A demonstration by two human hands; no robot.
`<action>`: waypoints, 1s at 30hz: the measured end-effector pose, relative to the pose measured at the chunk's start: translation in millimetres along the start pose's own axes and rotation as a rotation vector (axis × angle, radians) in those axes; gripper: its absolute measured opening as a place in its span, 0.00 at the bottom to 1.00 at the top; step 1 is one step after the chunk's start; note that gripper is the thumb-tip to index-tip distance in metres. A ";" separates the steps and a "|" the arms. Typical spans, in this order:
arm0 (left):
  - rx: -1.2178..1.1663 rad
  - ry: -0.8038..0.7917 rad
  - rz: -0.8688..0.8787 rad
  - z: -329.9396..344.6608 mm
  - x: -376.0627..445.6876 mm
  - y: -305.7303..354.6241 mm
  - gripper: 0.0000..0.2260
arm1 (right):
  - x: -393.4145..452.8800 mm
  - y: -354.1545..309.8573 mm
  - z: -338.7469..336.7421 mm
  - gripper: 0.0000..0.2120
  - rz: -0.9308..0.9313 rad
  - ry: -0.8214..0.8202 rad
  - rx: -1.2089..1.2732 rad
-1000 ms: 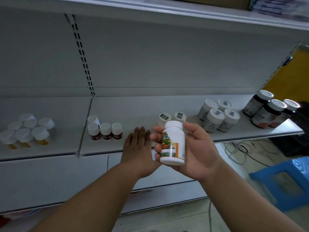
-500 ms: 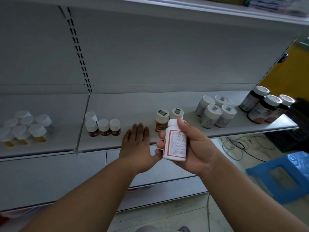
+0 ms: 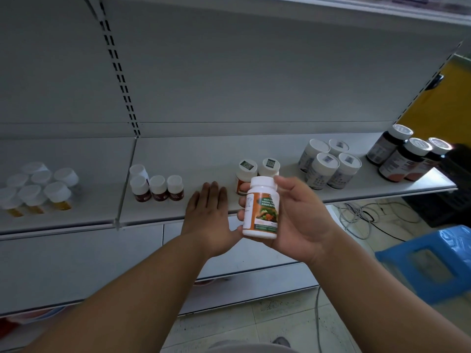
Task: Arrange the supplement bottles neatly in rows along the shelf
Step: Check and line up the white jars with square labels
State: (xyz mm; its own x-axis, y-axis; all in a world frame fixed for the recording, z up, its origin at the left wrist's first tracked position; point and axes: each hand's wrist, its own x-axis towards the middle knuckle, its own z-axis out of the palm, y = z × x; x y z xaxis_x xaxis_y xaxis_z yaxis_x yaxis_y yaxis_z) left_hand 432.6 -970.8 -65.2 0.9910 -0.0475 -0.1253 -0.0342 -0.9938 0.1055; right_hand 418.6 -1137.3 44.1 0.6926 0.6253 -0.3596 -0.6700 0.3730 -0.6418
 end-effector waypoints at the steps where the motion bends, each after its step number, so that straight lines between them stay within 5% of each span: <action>1: -0.001 0.009 0.001 0.4 0.2 0.0 0.45 | -0.1 0.2 -0.4 0.23 -0.016 0.015 0.001; 9: -0.009 0.020 -0.005 -0.9 -0.6 0.7 0.47 | 0.3 -0.6 -2.1 0.21 -0.362 0.173 -0.555; 14: -0.006 0.032 -0.019 -1.1 -1.6 2.1 0.47 | -5.1 6.1 -14.7 0.19 -0.984 0.302 -1.469; 18: 0.001 0.029 -0.020 -1.7 -1.9 2.5 0.47 | -4.5 10.7 -23.8 0.18 -1.234 0.295 -1.650; 21: 0.008 0.025 -0.025 -2.0 -1.7 3.0 0.47 | -10.8 10.9 -16.6 0.19 -1.098 0.338 -1.483; 24: -0.006 0.024 -0.025 -0.9 -1.2 2.1 0.47 | -16.4 1.5 4.2 0.14 -0.685 0.401 -0.877; 27: -0.005 0.041 -0.028 1.2 -0.9 2.8 0.47 | -13.6 -13.3 14.0 0.23 -0.187 0.326 -0.241; 30: -0.003 0.061 -0.038 2.8 -0.1 3.4 0.47 | -11.2 -23.8 18.8 0.26 0.061 0.281 0.057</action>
State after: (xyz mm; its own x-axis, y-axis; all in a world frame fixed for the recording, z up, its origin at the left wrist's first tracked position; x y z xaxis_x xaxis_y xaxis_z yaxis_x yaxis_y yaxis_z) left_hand 432.1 -974.5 -67.6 0.9976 -0.0035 -0.0685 0.0037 -0.9945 0.1049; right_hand 421.8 -1140.3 76.2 0.6920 0.4365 -0.5750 -0.7213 0.3835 -0.5768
